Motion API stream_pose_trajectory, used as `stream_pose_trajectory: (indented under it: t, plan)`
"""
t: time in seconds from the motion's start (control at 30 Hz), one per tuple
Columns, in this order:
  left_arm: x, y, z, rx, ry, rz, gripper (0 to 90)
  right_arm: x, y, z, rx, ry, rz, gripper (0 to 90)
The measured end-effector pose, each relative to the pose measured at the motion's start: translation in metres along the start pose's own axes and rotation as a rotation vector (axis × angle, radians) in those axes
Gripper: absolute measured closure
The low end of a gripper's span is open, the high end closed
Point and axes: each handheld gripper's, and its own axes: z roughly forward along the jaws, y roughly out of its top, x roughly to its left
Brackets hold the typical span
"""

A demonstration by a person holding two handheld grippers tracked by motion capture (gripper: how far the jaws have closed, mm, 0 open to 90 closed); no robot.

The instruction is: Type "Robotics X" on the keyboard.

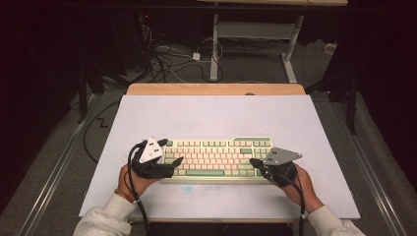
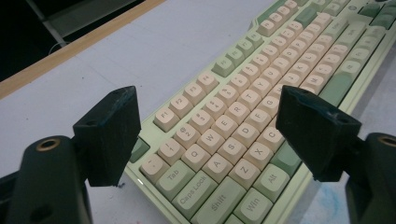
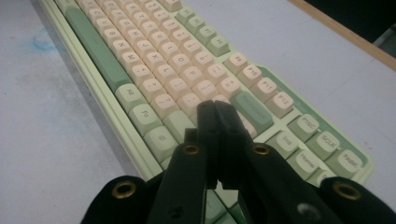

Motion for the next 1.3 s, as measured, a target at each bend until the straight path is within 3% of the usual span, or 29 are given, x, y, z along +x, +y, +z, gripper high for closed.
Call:
stream_pose_trajectory:
  t: [0.37, 0.8, 0.93, 1.1, 1.13, 1.2, 1.3]
  plan:
    - [0.000, -0.001, 0.001, 0.011, 0.000, 0.004, 21.0, 0.002, -0.001, 0.022, 0.084, 0.013, -0.007, 90.0]
    - [-0.001, 0.000, 0.004, 0.019, -0.010, 0.006, 21.3, 0.003, -0.004, 0.026, 0.106, 0.012, 0.003, 90.0]
    - [0.001, 0.001, 0.006, 0.033, -0.030, -0.006, 26.5, 0.002, -0.004, 0.026, 0.102, 0.016, 0.004, 90.0]
    - [0.005, 0.004, 0.012, 0.068, -0.099, -0.025, 61.3, 0.003, -0.004, 0.025, 0.108, 0.012, 0.000, 90.0]
    - [0.006, 0.005, 0.014, 0.068, -0.115, -0.032, 61.3, 0.003, -0.004, 0.025, 0.108, 0.012, 0.000, 90.0]
    - [0.007, 0.007, 0.017, 0.079, -0.136, -0.037, 75.3, 0.003, -0.004, 0.025, 0.108, 0.012, -0.001, 90.0]
    - [0.007, 0.010, 0.023, 0.087, -0.155, -0.034, 85.0, 0.004, -0.004, 0.025, 0.108, 0.009, -0.003, 90.0]
